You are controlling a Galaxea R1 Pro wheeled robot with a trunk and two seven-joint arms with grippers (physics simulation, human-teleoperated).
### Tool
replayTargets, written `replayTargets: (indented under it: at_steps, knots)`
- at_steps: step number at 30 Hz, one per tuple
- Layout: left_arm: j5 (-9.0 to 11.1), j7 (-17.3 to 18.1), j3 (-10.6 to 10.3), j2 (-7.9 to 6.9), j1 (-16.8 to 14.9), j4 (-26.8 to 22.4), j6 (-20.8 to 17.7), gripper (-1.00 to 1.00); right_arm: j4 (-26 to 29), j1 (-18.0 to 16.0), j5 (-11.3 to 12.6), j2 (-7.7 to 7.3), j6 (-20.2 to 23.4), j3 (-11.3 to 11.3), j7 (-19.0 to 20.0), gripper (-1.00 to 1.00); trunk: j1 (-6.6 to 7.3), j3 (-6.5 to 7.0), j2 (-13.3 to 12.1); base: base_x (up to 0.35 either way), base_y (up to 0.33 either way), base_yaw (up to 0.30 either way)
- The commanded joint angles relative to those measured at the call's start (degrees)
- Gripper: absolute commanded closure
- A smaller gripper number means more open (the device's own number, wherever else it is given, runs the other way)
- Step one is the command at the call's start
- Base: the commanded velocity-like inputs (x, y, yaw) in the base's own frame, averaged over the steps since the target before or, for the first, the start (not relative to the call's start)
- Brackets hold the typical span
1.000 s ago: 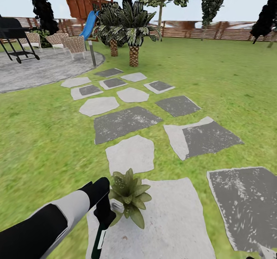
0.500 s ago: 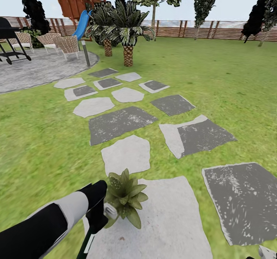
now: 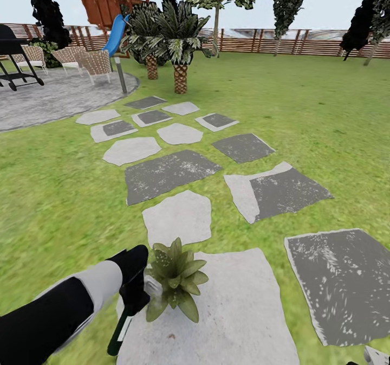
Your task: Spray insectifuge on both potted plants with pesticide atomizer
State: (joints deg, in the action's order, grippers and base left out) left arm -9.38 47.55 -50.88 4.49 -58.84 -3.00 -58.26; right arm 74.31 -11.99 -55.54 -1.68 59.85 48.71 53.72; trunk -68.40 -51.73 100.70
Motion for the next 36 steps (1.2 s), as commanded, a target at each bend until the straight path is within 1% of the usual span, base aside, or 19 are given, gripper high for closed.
replayTargets:
  at_steps: [1, 2, 3, 5, 6, 7, 10, 13, 15, 16, 18, 19, 21, 22, 24, 27, 36]
  knots:
    - [-0.5, 0.6, 0.2, 0.05, -1.6, -0.1, -0.3, 1.00, 0.0, -0.1, -0.5, 0.01, 0.1, 0.1, 0.6, -1.00, 0.00, -0.05, 0.0, 0.000, 0.000, 0.000]
    - [-0.4, 0.9, 0.2, 0.06, -2.5, -0.1, -0.3, 1.00, 0.0, -0.1, -0.5, -0.02, 0.1, 0.1, 0.6, -1.00, 0.00, -0.05, 0.0, 0.000, 0.000, 0.000]
    - [-0.4, 2.2, 0.2, 0.10, -3.5, -0.1, -0.3, 1.00, 0.0, 0.0, -0.5, -0.02, 0.1, 0.1, 0.6, -1.00, 0.00, -0.05, 0.0, 0.000, 0.000, 0.000]
    - [-0.4, 7.3, 0.0, 0.09, -5.6, -0.2, -0.3, 1.00, 0.0, 0.0, -0.5, -0.01, 0.1, 0.1, 0.6, -1.00, 0.00, -0.05, 0.0, 0.000, 0.000, 0.000]
    - [-0.4, 8.0, 0.0, 0.09, -5.8, -0.2, -0.3, 1.00, 0.0, 0.0, -0.5, -0.01, 0.1, 0.1, 0.6, -1.00, 0.00, -0.05, 0.0, 0.000, 0.000, 0.000]
    - [-0.4, 9.6, -0.1, 0.05, -6.2, -0.2, -0.3, 1.00, 0.0, 0.0, -0.5, -0.01, 0.1, 0.1, 0.6, -1.00, 0.00, -0.05, 0.0, 0.000, 0.000, 0.000]
    - [-0.6, 10.5, -0.3, 0.06, -6.4, -0.1, -0.3, 1.00, 0.0, -0.1, -0.5, -0.03, 0.1, 0.1, 0.6, -1.00, 0.00, -0.05, 0.0, 0.000, 0.000, 0.000]
    - [-0.7, 10.7, -0.4, 0.11, -6.2, -0.1, -0.3, 1.00, 0.0, 0.0, -0.5, -0.01, 0.1, 0.1, 0.6, -1.00, 0.00, -0.05, 0.0, 0.000, 0.000, 0.000]
    - [-0.8, 10.7, -0.7, 0.23, -5.5, -0.1, -0.2, 1.00, 0.0, 0.0, -0.5, -0.04, 0.1, 0.1, 0.6, -1.00, 0.00, -0.05, 0.0, 0.000, 0.000, 0.000]
    - [-0.8, 10.7, -1.6, 0.28, -4.2, -0.1, -0.2, 1.00, 0.0, 0.0, -0.5, -0.04, 0.1, 0.1, 0.6, -1.00, 0.00, -0.05, 0.0, 0.000, 0.000, 0.000]
    - [-0.8, 10.7, -3.8, 0.31, -2.3, -0.1, -0.2, 1.00, 0.0, 0.0, -0.5, -0.04, 0.1, 0.1, 0.6, -1.00, 0.00, -0.05, 0.0, 0.000, 0.000, 0.000]
    - [-0.8, 10.7, -5.9, 0.33, -0.7, -0.1, -0.2, 1.00, 0.0, 0.0, -0.5, -0.02, 0.1, 0.1, 0.6, -1.00, 0.00, -0.05, 0.0, 0.000, 0.000, 0.000]
    - [-0.8, 10.7, -8.0, 0.30, 2.3, -0.1, -0.2, 1.00, 0.0, 0.0, -0.5, -0.02, 0.1, 0.1, 0.6, -1.00, 0.00, -0.05, 0.0, 0.000, 0.000, 0.000]
    - [-0.8, 10.7, -8.4, 0.28, 3.4, -0.1, -0.2, 1.00, 0.0, 0.0, -0.5, -0.02, 0.1, 0.1, 0.6, -1.00, 0.00, -0.05, 0.0, 0.000, 0.000, 0.000]
    - [-0.8, 10.7, -8.8, 0.27, 4.9, -0.1, -0.2, 1.00, 0.0, 0.0, -0.5, -0.04, 0.1, 0.1, 0.6, -1.00, 0.00, -0.05, 0.0, 0.000, 0.000, 0.000]
    - [-0.8, 10.8, -8.9, 0.26, 5.8, -0.1, -0.2, 1.00, 0.0, 0.0, -0.5, -0.02, 0.1, 0.1, 0.6, -1.00, 0.00, -0.05, 0.0, 0.000, 0.000, 0.000]
    - [-0.6, 10.9, -8.8, 0.26, 6.0, -0.2, -0.2, 1.00, 0.0, -0.1, -0.5, -0.03, 0.1, 0.1, 0.6, -1.00, 0.00, -0.05, 0.0, 0.000, 0.000, 0.000]
